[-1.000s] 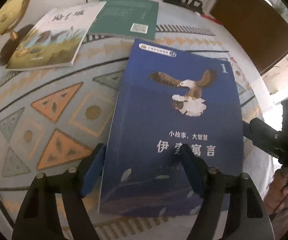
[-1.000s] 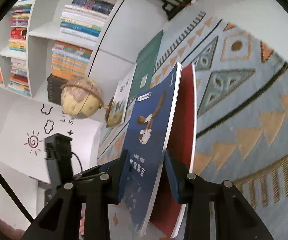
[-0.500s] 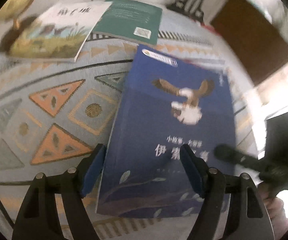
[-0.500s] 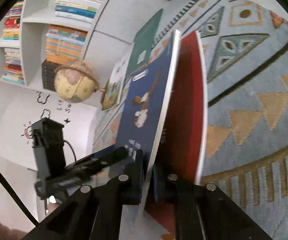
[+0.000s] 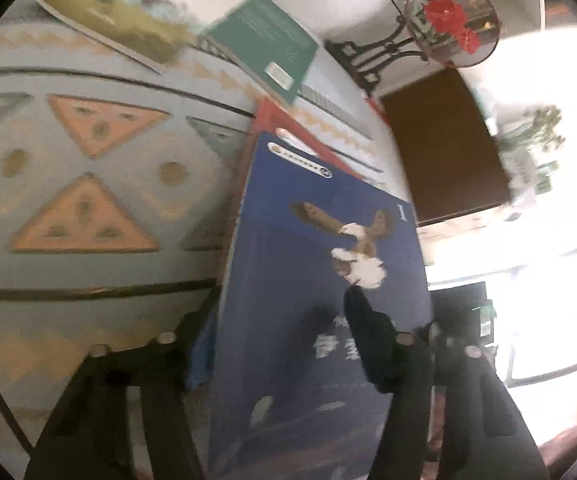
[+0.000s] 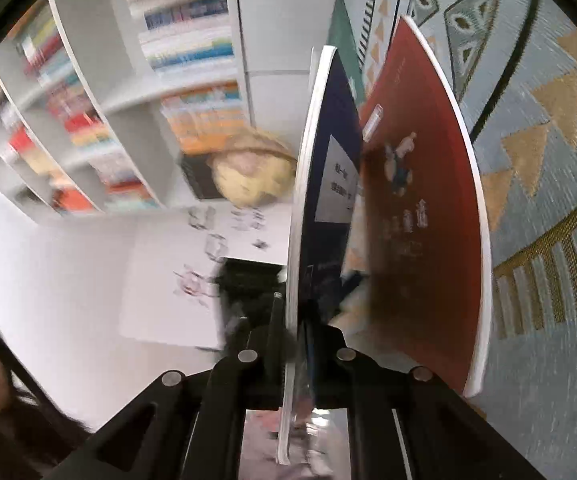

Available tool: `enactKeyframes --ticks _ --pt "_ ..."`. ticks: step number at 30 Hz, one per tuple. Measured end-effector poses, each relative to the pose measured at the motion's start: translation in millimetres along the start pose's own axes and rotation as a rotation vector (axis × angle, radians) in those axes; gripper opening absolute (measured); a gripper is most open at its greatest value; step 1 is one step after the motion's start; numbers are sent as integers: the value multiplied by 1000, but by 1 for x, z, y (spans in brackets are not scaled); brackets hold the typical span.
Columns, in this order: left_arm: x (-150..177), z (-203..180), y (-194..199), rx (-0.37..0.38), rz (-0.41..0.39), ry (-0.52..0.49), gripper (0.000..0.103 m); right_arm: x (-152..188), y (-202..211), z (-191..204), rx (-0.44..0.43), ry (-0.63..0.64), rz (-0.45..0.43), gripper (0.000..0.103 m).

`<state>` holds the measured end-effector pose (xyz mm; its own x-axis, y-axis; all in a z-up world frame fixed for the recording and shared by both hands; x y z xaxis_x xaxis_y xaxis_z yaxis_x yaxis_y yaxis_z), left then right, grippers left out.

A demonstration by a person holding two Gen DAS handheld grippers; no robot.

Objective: Organize books
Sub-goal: 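Carry the upright blue book with both grippers toward the book stack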

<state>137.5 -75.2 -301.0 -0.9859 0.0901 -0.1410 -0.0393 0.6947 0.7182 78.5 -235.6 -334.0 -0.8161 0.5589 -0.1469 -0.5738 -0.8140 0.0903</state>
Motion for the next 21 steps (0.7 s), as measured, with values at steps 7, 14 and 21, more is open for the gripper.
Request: enactKeyframes --ticks 7,14,21 --pt "15 22 33 -332 -85 -147 34 19 -43 10 323 210 138 8" --pt "18 50 92 -392 -157 -122 34 44 -87 39 379 333 188 8" --pt "22 64 144 -492 -211 -146 36 70 -125 65 333 351 196 8"
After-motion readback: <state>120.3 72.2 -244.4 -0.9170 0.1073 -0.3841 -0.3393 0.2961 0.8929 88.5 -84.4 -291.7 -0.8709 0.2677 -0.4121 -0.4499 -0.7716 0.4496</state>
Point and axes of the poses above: each gripper's, at about its wrist camera, not at the fingertips, and y roughly against the way its jaws point, z to its left, x to its underside, the point moved 9 cm from there along -y, roughly the way its jaws point, and after that the axes turned 9 degrees about y, right-handed, at the moved point
